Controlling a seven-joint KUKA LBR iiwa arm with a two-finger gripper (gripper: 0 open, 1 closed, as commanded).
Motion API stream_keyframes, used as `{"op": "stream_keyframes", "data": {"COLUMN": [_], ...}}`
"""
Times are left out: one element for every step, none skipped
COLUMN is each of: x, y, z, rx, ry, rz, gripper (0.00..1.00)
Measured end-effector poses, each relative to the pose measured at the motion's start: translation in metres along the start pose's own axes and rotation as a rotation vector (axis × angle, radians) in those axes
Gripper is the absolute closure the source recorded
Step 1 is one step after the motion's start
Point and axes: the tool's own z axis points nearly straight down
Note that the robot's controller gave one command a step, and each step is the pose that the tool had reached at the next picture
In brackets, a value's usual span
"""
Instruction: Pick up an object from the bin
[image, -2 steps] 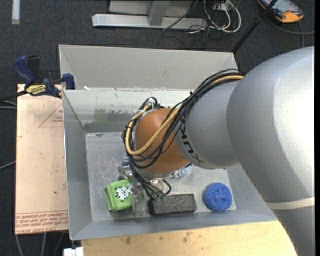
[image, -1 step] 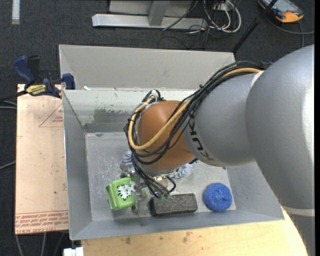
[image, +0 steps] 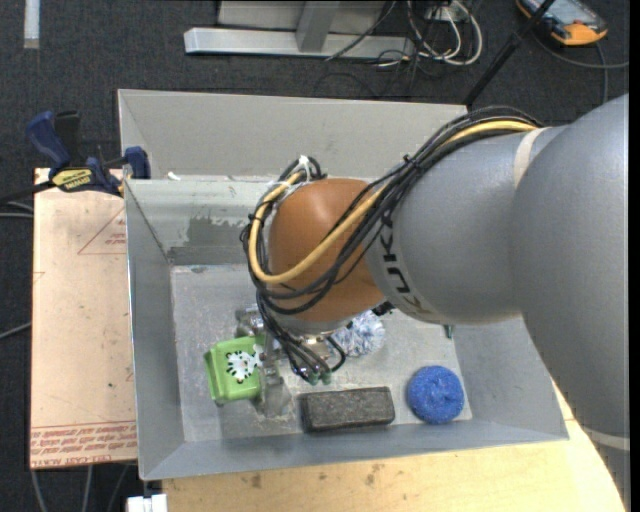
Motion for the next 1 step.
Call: {"op": "stream_keyframes", "data": {"x": [-0.0144], "y": [0.0158], "z": [0.0469], "rx": [0.001], "ry": [0.004], "rz": [-0.010], "gripper": [1.00]}}
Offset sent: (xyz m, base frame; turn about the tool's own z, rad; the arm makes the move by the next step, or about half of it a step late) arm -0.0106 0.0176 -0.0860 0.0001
